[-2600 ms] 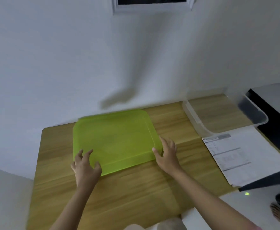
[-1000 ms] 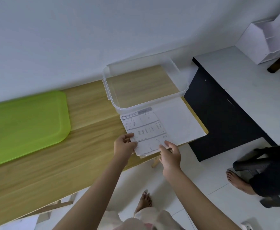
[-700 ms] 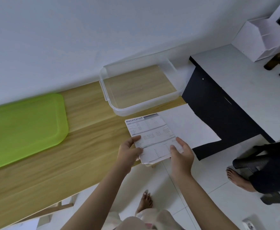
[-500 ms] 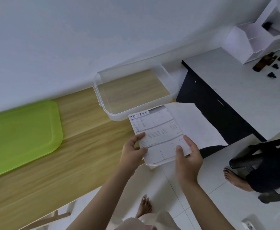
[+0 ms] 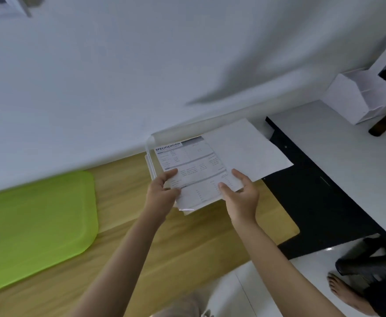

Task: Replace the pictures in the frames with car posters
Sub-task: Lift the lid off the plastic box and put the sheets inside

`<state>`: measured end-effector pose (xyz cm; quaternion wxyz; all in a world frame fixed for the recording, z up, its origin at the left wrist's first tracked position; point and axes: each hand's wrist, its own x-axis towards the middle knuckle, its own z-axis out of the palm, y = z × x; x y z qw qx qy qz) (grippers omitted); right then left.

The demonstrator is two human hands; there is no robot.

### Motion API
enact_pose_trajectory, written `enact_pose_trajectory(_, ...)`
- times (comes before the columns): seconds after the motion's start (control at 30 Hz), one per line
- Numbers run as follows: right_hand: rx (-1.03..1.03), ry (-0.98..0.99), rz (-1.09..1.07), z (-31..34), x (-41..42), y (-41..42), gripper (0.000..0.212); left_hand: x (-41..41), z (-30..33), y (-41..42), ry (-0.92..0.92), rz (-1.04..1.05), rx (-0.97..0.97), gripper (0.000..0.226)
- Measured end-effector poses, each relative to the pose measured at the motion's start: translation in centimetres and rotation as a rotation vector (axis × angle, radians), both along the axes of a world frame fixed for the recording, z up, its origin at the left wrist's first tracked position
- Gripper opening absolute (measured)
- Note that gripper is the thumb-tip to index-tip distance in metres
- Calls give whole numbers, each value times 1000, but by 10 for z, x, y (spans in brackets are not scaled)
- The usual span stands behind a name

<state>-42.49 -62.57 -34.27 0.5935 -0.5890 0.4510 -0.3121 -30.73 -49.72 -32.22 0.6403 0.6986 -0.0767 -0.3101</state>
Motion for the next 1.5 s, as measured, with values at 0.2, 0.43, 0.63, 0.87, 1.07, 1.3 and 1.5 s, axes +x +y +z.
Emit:
enact_pose_trajectory(0.2, 23, 147, 46, -13, 61, -44, 39, 67, -27, -35, 20, -20, 158, 55)
enact_pose_trajectory(0.43, 256, 248, -22, -38, 99, -73, 40, 88, -54, -70, 41, -8, 286, 58)
enact_pose_trajectory(0.63, 355, 330, 9, -48, 114, -82, 51, 93, -73, -79, 93, 22, 345, 58)
enact_pose_trajectory(0.87, 297, 443, 59, -51, 115, -85, 59, 84, -84, -80, 114, 107, 329, 58)
enact_pose_trajectory(1.07, 234, 569, 102, -39, 110, -92, 77, 83, -79, -80, 47, 125, 385, 60)
enact_pose_trajectory(1.3, 258, 620, 179, -20, 105, -95, 78, 78, -69, -80, 33, 98, 422, 63)
enact_pose_trajectory(1.5, 238, 653, 271, -12, 102, -90, 84, 69, -54, -76, -10, 30, 458, 71)
